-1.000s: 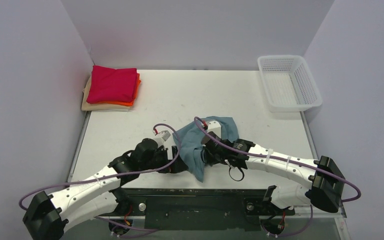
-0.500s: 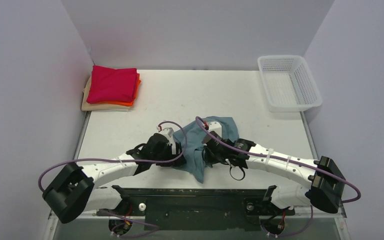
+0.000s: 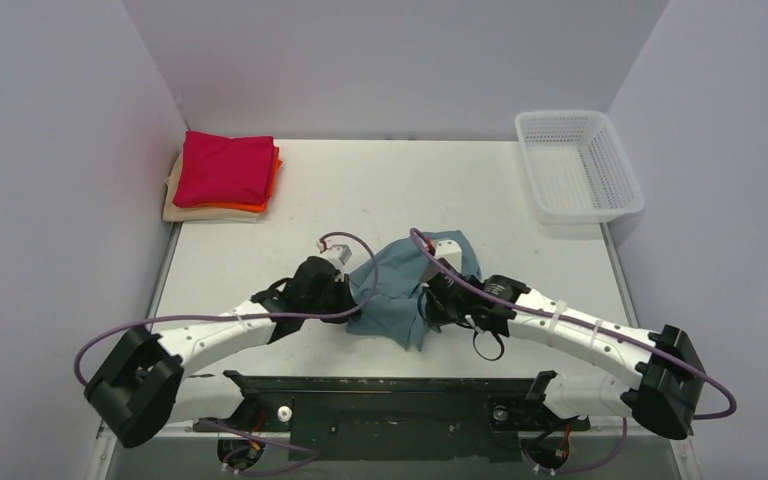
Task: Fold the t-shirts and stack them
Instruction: Flatten out the tshirt
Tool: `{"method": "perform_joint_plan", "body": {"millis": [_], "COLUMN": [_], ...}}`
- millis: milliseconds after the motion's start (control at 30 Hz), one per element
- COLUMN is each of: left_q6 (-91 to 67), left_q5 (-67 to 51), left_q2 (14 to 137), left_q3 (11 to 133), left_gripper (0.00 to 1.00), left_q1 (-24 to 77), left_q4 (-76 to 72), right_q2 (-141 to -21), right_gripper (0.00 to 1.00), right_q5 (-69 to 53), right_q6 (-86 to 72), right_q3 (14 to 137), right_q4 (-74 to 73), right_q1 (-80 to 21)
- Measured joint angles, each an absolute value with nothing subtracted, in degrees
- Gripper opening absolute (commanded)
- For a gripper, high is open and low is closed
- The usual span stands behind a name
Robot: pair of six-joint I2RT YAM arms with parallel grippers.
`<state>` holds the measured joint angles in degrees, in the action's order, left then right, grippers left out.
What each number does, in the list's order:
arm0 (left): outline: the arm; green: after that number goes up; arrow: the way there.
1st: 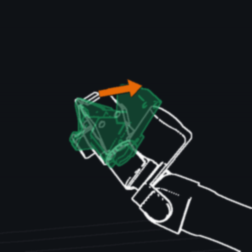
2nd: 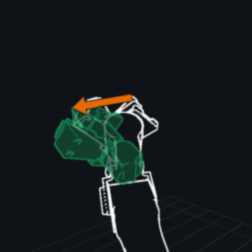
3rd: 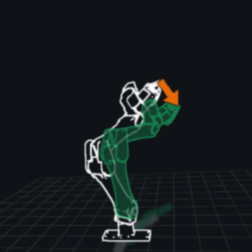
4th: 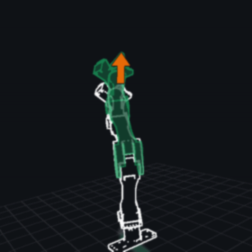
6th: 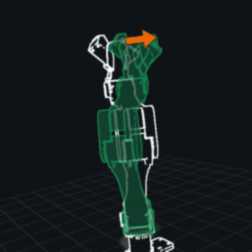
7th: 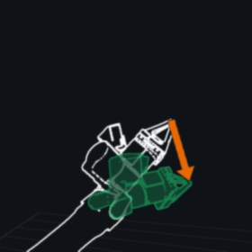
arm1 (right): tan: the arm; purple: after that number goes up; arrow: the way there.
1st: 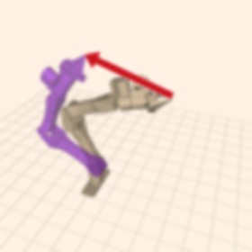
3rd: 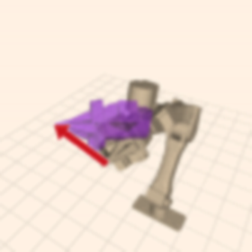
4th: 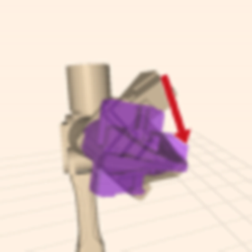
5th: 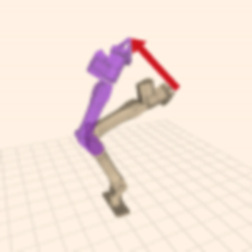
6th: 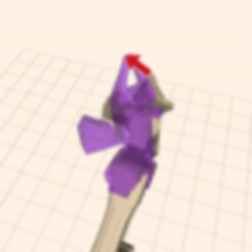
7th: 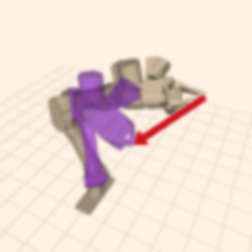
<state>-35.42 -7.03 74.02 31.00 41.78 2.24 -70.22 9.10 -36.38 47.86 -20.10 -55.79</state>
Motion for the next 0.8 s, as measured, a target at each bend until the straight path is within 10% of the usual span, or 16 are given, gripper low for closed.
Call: {"method": "perform_joint_plan", "body": {"millis": [433, 800], "left_q6": [-42.5, -38.0], "left_q5": [13.4, 22.0], "left_q2": [44.6, 44.9], "left_q3": [42.6, 74.6], "left_gripper": [0.0, 0.0], "left_q1": [22.6, 21.9], "left_q4": [27.4, 34.1], "right_q2": [-52.4, -48.7], "right_gripper": [0.0, 0.0], "right_q5": [24.1, 31.1], "right_q6": [-36.8, -30.1], "right_q3": [46.6, 77.4], "right_q4": [-38.1, -40.2], "right_q1": [-37.8, -35.9]}}
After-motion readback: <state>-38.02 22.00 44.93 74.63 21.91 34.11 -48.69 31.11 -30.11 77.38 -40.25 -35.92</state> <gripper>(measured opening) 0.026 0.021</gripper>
